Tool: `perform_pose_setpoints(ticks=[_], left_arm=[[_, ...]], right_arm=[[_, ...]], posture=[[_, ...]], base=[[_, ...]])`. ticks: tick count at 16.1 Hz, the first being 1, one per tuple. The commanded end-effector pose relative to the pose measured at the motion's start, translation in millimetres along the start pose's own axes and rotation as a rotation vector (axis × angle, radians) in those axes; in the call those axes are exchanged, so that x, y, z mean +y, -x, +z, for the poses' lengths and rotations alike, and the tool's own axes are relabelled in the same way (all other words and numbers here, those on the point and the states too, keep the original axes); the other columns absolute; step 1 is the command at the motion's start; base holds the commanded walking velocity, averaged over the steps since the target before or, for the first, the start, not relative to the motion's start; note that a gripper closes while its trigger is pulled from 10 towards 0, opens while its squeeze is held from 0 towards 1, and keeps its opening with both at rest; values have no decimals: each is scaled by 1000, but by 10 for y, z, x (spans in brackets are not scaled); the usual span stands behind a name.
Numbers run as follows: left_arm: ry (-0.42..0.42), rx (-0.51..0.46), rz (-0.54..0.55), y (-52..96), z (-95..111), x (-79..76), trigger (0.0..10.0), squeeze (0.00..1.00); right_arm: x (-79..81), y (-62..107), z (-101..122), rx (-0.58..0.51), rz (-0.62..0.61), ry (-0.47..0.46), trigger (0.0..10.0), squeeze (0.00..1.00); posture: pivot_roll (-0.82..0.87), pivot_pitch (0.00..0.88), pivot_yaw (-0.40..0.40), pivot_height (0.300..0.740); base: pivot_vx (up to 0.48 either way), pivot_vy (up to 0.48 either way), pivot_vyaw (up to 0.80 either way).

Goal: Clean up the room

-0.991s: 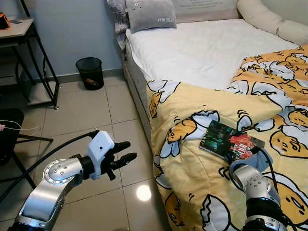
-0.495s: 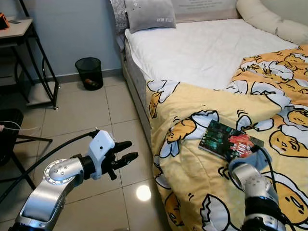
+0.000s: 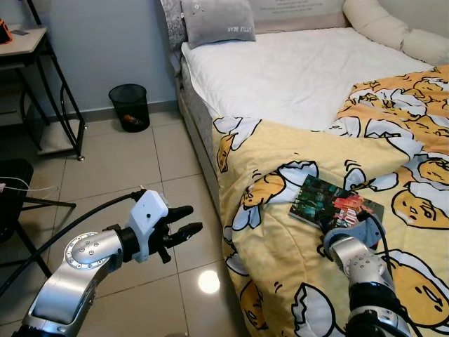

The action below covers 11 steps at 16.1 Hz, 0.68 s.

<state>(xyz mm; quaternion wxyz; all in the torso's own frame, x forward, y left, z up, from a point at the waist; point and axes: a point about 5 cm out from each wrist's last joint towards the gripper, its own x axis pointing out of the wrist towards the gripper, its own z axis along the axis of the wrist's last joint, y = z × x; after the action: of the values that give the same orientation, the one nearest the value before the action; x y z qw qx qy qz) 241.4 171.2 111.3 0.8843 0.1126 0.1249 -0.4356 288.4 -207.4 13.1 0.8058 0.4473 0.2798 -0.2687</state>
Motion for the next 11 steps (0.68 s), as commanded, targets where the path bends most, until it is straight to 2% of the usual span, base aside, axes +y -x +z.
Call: perform_pose_setpoints(ticks=[1,3,4,8,9,10,11], left_arm=[[-17,9,-23,-3,22,-29,10000,0],[-23,16,-38,-2,40,-23,10000,0],[-27,28,-47,13,42,-16,10000,0],[-35,54,-73,47,39,-17,10000,0],[-37,53,-74,47,47,-18,10000,0],[-36,50,-72,46,52,-22,10000,0],[-35,49,-71,45,53,-25,10000,0]], right_arm=[[16,-29,-49,9,22,-59,10000,545],[57,-67,-65,-10,66,-108,10000,545],[60,-91,-73,-24,82,-134,10000,506],[7,-137,-87,-62,94,-193,10000,486],[81,-137,-18,-96,136,-235,10000,416],[177,-131,55,-126,192,-265,10000,106],[231,-127,91,-138,224,-275,10000,0]], posture=[[140,0,13,740],[149,0,32,740],[155,0,43,740],[166,0,60,740],[174,0,54,740],[172,0,48,740],[172,0,46,740]], base=[[0,0,0],[0,0,0],[0,0,0],[0,0,0],[0,0,0],[0,0,0],[0,0,0]])
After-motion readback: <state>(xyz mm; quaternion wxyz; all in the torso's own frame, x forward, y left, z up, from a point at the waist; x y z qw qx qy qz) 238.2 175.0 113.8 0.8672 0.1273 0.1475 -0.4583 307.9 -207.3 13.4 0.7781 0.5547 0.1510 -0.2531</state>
